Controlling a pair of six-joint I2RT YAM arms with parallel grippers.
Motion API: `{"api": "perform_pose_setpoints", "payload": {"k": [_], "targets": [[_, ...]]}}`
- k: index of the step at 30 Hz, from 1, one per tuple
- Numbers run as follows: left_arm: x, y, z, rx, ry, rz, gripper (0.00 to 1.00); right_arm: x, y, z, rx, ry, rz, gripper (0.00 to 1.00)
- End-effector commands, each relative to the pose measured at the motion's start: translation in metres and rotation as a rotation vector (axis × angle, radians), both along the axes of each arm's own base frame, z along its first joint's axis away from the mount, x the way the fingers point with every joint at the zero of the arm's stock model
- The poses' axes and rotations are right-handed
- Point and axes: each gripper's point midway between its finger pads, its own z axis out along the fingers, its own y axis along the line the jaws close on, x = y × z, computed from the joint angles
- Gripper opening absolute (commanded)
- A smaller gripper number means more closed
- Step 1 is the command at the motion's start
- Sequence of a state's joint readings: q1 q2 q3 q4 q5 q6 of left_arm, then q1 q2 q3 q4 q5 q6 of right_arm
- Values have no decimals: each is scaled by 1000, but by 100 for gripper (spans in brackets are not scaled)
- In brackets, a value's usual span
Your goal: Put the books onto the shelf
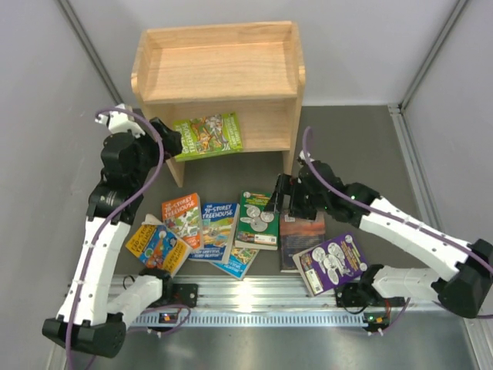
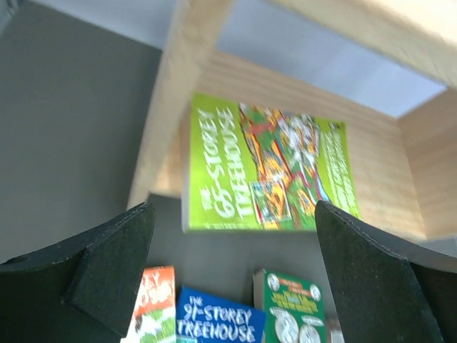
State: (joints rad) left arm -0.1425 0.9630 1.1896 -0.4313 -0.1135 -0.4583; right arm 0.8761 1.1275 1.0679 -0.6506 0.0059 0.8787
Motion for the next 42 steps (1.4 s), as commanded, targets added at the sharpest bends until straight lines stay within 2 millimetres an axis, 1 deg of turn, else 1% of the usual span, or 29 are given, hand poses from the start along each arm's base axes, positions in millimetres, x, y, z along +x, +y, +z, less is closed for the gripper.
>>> {"api": "perform_pose_setpoints", "payload": {"k": [1,2,3,4,5,6,8,9,11,12,15,18,22,26,27,28,33,34,37,40,41,42], "targets": [[-26,-12,-12,-40,71,-24,99,-8,18,-27,143,170,73,89],[-34,-19,-16,-42,88,-48,99,-6,22,-31,167,185,76,89],[-38,-22,-17,-52,96,-53,99,-6,23,-46,145,222,71,89],[-41,-26,-19,-54,104,-64,99,-6,25,-52,139,238,74,89],[-47,-32,-21,-51,114,-88,99,-4,26,-59,129,249,68,90],[-50,-34,-23,-57,125,-91,99,-3,28,-70,112,268,68,89],[-57,-41,-28,-50,149,-118,99,1,34,-80,129,268,73,90],[-60,-42,-28,-54,156,-122,99,1,39,-90,131,289,75,90],[-64,-47,-28,-49,163,-136,99,2,45,-101,153,322,70,90],[-66,-47,-27,-44,168,-139,99,2,46,-114,132,357,58,89],[-69,-49,-27,-34,180,-149,99,2,43,-135,89,395,36,89],[-70,-50,-22,-27,177,-161,99,5,38,-147,51,409,2,89],[-70,-53,-23,-18,191,-174,99,9,32,-150,7,399,-18,89],[-69,-56,-26,-7,202,-190,99,11,19,-139,-35,356,-23,90],[-68,-56,-23,-2,197,-192,99,12,17,-134,-34,338,-25,90],[-66,-58,-25,1,205,-200,99,12,14,-134,-45,329,-33,91],[-62,-64,-20,16,202,-218,99,7,1,-148,-75,356,-45,91],[-60,-66,-22,20,211,-226,99,7,1,-149,-75,360,-43,91],[-59,-74,-20,23,213,-246,99,7,-2,-155,-98,365,-37,91],[-61,-82,-18,29,214,-265,99,5,-3,-168,-126,391,-28,91],[-61,-82,-17,29,215,-258,99,3,-3,-176,-141,409,-21,91],[-64,-85,-20,36,231,-263,99,2,-2,-180,-137,418,-11,91]]}}
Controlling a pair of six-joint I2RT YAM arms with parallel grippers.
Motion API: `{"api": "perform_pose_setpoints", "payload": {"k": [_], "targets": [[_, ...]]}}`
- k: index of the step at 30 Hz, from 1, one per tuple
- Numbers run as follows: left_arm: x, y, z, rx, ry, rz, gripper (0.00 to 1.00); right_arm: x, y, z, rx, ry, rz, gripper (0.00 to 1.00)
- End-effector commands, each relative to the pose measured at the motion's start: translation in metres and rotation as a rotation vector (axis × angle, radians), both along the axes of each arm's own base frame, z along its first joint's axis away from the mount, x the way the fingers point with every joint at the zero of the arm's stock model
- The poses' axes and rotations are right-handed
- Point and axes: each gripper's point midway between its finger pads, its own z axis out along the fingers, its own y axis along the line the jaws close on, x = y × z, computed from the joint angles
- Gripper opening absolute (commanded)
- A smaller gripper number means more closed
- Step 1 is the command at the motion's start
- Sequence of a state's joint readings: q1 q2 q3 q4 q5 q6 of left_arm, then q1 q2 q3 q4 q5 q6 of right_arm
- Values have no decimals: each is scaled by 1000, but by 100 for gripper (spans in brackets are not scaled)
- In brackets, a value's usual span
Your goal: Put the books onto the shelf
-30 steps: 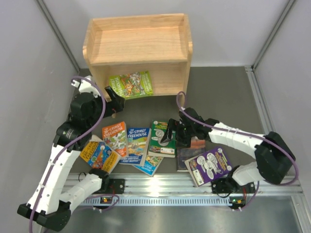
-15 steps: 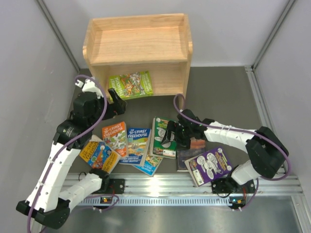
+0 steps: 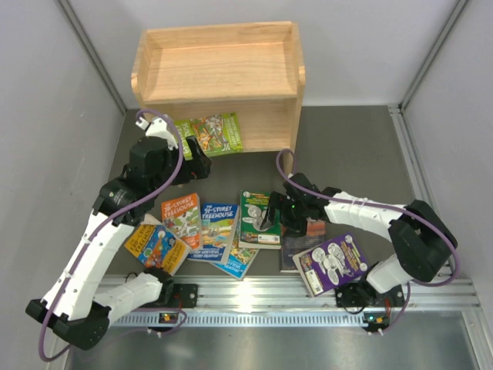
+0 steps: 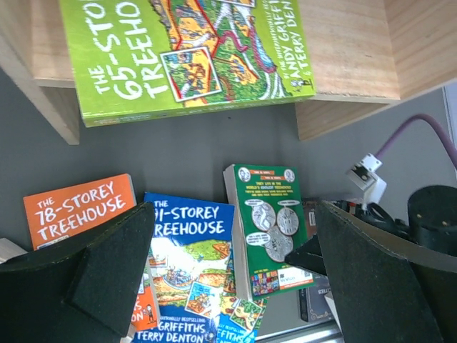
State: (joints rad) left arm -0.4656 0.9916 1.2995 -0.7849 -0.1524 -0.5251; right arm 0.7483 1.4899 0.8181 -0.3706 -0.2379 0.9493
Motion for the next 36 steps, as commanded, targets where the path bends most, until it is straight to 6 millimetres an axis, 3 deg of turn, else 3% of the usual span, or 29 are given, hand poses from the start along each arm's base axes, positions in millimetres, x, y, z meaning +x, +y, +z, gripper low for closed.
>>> {"api": "perform_pose_setpoints", "payload": {"k": [1,15,17,20,21,24,26,32,36], "targets": [[-5,-3,16,2,-31,-1,99,2,-4,-21,-40,15,23,91],[-32,13,3,1,15,52,99,3,22,-55,49,83,52,88],[-32,13,2,9,19,50,99,3,22,-55,49,77,56,84],[-31,9,-3,15,37,32,99,3,19,-49,36,59,62,62],[-31,7,-5,18,43,25,99,4,15,-47,15,57,60,50],[-31,-4,-10,21,65,1,99,3,4,-36,-42,35,78,21],[-31,-12,-13,27,68,-11,99,1,-5,-25,-79,12,91,8],[-33,-26,-15,12,43,-19,99,-3,-23,27,-103,-73,119,0],[-32,-16,-1,13,-9,14,99,-3,-12,84,8,-163,159,0]]}}
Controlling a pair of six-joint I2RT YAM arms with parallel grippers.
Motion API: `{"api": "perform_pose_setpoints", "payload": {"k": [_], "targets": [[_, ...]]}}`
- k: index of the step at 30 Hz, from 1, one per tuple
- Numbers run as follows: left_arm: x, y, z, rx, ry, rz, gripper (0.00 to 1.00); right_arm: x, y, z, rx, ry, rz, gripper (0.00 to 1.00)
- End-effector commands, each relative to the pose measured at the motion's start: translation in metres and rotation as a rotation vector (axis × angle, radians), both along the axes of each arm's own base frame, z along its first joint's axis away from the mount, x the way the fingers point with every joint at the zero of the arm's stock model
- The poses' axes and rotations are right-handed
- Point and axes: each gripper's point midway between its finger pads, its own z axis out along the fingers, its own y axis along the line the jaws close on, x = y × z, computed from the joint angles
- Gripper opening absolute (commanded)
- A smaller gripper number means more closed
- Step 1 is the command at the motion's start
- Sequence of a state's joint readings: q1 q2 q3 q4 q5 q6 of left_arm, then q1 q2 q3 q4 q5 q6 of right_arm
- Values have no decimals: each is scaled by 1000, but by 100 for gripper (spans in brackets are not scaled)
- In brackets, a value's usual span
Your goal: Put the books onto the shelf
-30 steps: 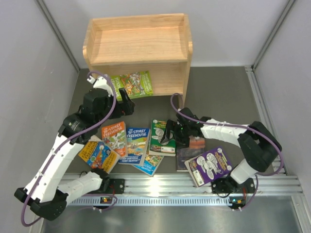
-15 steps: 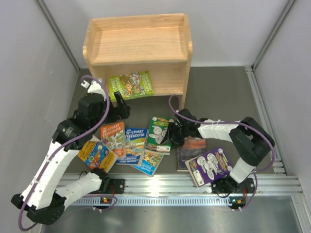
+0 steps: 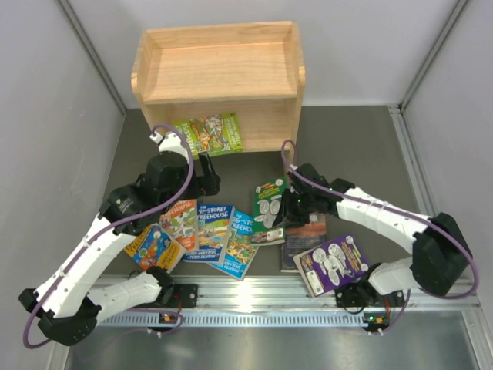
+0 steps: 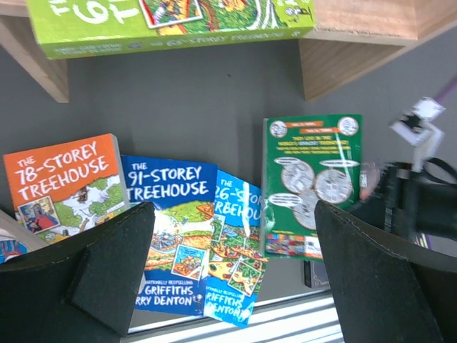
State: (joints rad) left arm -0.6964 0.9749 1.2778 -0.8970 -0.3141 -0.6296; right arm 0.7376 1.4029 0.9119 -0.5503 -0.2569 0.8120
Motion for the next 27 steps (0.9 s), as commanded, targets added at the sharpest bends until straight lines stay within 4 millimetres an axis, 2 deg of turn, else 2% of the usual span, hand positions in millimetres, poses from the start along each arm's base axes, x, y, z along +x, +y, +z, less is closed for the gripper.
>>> {"api": "perform_pose_setpoints", "payload": {"k": [1,2,3,4,5,6,7,8,10,11,13,14,15,17,19,22,25,27], "targets": [[5,12,29,-34,-101,60,99,1,4,66,84,-137,67,0],[4,14,34,-33,-111,66,99,-2,14,84,157,-152,98,0],[4,18,38,-20,-121,73,99,-2,24,111,222,-196,122,0],[3,20,49,-27,-140,76,99,-3,30,131,272,-224,132,0],[2,23,49,-12,-130,78,99,-5,36,147,321,-236,150,0],[2,26,54,-7,-139,87,99,-4,44,173,376,-266,162,0],[1,29,65,-17,-159,96,99,-4,48,187,410,-263,151,0],[0,31,68,-17,-164,102,99,0,54,211,464,-295,149,0],[-2,38,83,-37,-197,127,99,6,64,233,528,-294,119,0],[-3,40,88,-45,-205,133,99,9,69,255,575,-322,116,0],[-7,45,99,-65,-221,146,99,19,81,267,607,-304,90,0],[-8,45,102,-71,-222,149,99,26,84,284,630,-330,71,0],[-12,47,107,-85,-223,147,99,34,92,283,633,-308,52,0],[-16,48,110,-96,-217,142,99,47,97,299,651,-331,7,0],[-22,51,113,-102,-209,142,99,62,106,293,651,-291,-55,0],[-28,55,116,-102,-200,141,99,81,122,305,735,-280,-130,0],[-32,59,122,-113,-200,145,99,101,128,326,826,-299,-226,0],[-36,58,125,-122,-197,137,99,116,126,340,870,-345,-314,0]]}}
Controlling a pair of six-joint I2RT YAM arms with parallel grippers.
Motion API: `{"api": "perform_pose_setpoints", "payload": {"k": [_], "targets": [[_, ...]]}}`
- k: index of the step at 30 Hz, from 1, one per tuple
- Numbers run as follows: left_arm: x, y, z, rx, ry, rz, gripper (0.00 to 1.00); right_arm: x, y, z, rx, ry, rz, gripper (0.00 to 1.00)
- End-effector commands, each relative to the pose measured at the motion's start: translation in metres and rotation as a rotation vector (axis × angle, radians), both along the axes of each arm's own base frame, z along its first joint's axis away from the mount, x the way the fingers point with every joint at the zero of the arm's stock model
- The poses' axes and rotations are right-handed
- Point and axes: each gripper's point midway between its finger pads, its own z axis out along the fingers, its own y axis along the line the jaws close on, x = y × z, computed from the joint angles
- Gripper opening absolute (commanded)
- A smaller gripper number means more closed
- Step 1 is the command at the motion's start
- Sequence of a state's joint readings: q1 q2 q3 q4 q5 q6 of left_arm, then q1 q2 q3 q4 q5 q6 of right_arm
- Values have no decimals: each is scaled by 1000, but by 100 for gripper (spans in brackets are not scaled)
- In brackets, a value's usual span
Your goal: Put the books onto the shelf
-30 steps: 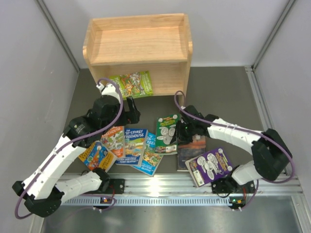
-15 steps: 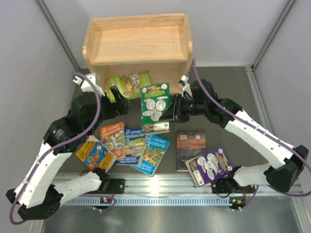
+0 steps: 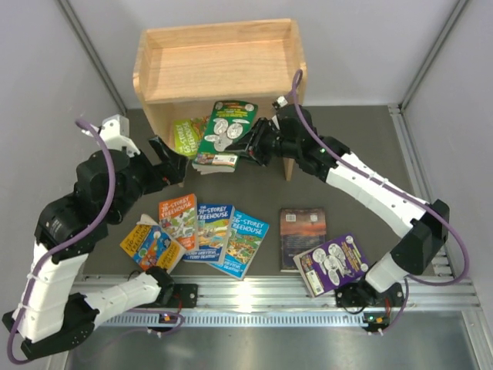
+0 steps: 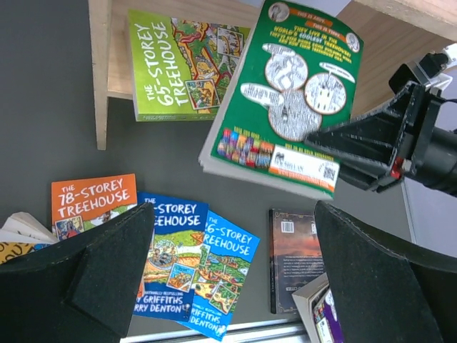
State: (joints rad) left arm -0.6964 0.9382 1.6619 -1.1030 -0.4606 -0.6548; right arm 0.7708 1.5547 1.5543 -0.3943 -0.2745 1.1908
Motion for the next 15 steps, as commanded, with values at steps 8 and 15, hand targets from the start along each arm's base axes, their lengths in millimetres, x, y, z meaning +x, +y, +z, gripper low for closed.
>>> {"api": "perform_pose_setpoints", "payload": {"k": [8,15], "targets": [[-27,5,15,-42,-52,-90,99,56,-1,135,439,-239,-448,0],[-42,13,20,-45,-27,-103,99,71,31,110,410,-201,-654,0]]}}
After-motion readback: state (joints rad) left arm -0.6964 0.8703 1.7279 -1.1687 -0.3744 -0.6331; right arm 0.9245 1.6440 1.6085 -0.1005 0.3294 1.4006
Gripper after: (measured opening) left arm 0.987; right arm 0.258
